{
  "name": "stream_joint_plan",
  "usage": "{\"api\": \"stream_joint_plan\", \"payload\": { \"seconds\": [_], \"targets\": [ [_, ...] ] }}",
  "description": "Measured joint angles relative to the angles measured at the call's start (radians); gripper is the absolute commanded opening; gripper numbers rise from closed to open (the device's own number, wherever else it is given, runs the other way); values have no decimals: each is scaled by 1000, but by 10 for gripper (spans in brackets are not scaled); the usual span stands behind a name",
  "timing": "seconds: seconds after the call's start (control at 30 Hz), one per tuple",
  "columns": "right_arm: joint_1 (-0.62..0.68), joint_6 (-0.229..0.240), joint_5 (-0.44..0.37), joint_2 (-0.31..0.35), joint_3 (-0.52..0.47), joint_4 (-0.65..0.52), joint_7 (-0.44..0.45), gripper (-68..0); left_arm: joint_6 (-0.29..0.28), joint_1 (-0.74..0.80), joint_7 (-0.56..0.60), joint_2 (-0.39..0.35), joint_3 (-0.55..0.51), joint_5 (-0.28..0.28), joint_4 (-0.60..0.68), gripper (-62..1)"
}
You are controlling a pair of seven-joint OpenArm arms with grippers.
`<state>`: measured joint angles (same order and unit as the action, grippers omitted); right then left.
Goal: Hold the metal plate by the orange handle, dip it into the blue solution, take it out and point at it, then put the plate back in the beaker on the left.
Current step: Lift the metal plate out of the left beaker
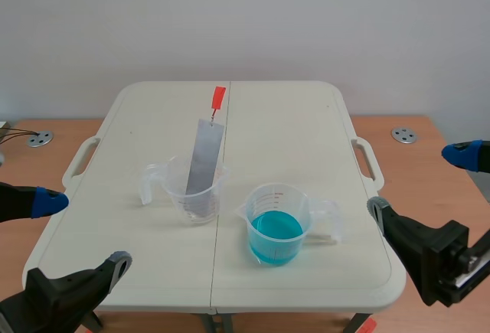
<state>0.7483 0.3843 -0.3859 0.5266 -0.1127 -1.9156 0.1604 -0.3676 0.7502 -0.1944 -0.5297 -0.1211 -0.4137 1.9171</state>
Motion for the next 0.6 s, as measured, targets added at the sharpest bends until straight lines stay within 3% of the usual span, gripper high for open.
{"api": "stream_joint_plan", "payload": {
  "seconds": [0.6],
  "targets": [
    [0, 0, -34, 0, 0, 0, 0, -12, 16, -2, 0, 0, 0, 23, -13, 14]
  ]
}}
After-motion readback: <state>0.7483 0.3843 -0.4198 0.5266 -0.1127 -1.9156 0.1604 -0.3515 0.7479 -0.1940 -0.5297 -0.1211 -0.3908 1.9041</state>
